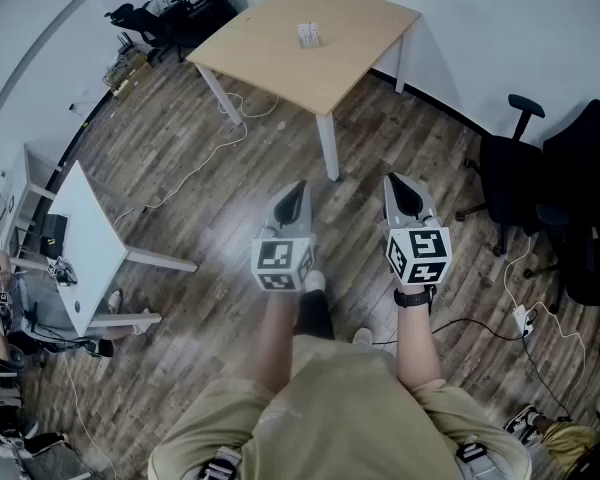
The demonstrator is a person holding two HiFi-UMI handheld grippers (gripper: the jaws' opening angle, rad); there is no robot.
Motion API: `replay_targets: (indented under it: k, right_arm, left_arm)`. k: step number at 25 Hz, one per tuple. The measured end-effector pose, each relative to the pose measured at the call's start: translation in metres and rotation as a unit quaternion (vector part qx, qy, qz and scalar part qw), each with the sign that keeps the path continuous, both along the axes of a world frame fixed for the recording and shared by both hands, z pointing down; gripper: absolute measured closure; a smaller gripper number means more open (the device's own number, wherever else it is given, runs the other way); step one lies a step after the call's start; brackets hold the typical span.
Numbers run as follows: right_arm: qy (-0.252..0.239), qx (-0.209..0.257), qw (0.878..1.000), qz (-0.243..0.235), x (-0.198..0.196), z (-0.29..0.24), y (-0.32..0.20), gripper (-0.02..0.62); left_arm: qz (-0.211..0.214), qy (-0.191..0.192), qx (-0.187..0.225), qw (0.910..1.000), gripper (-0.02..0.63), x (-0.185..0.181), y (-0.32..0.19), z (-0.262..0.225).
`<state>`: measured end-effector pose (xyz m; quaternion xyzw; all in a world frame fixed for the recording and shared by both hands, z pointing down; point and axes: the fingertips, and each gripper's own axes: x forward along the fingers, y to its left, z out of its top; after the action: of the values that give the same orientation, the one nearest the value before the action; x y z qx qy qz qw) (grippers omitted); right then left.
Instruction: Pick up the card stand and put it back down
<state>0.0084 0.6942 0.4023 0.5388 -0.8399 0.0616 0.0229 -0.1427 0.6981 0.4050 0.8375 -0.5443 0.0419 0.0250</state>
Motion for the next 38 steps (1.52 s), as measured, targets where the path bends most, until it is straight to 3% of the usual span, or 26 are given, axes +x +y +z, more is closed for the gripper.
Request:
replay_targets:
  k: [5, 12, 21, 28, 34, 38]
  right_arm:
    - [0.028, 0.019, 0.999, -0.008, -0.031, -0.008, -0.047, 0.591]
    - [0.006, 0.003, 0.999, 0.048, -0.057, -0.019, -0.146, 0.591]
    - [0.006, 0.002, 0.998, 0.056, -0.102, -0.011, -0.241, 0.591]
    - [0.014, -0.018, 0.999, 0.023, -0.098, 0.011, -0.328, 0.591]
    - [0.004, -0.023, 1.000, -0.021, -0.084, 0.020, -0.458, 0.591]
    - [0.031, 0.033, 0.999, -0.010, -0.046, -0.018, -0.541, 0.591]
  left_arm:
    - [0.026, 0.026, 0.022, 0.9991, 0.603, -0.013, -0.047, -0.014]
    - [0.022, -0.029, 0.065, 0.9972, 0.603, -0.056, -0.143, -0.037]
    - [0.015, 0.006, 0.043, 0.9989, 0.603, -0.112, -0.242, -0.031]
    - [0.021, 0.004, 0.017, 0.9996, 0.603, -0.091, -0.327, -0.008]
    - [-0.005, -0.017, 0.030, 0.9994, 0.603, -0.074, -0.449, -0.009]
    - [-0.013, -0.026, 0.050, 0.9983, 0.603, -0.053, -0.512, -0.036]
